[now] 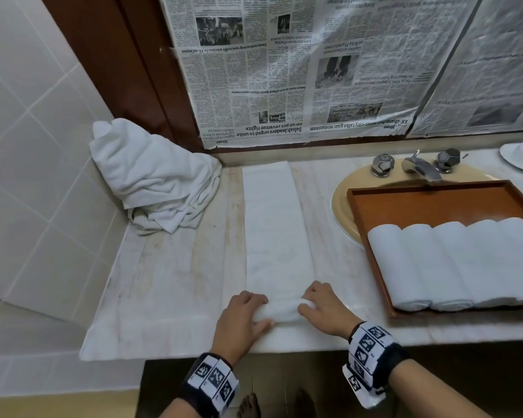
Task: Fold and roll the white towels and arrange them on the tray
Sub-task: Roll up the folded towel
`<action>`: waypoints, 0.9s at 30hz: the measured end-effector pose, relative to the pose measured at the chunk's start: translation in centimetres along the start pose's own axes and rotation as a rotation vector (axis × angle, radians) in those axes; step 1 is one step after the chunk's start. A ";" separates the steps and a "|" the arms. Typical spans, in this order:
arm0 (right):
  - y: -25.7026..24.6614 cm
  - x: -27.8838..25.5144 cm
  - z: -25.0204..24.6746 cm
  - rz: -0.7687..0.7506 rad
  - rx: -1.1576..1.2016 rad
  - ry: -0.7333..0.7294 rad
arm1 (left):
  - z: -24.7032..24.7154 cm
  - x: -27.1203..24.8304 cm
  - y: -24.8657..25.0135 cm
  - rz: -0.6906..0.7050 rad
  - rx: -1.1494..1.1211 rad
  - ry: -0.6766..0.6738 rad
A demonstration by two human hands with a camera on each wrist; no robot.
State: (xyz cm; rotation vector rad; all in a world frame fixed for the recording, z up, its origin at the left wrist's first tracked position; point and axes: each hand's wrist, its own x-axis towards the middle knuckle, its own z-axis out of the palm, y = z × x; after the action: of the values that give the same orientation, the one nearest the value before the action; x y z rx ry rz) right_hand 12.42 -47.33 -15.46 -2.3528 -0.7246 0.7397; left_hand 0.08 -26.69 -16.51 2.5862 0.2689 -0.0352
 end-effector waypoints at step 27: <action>-0.6 -0.1 1.0 -0.247 -0.544 0.206 | -1.7 4.5 0.1 -0.173 -0.317 -0.162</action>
State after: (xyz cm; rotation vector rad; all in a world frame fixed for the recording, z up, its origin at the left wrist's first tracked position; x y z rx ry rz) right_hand 11.56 -46.63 -15.78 -2.6856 -1.2129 0.1991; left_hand 4.49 -25.05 -15.37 2.2260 0.4024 -0.2430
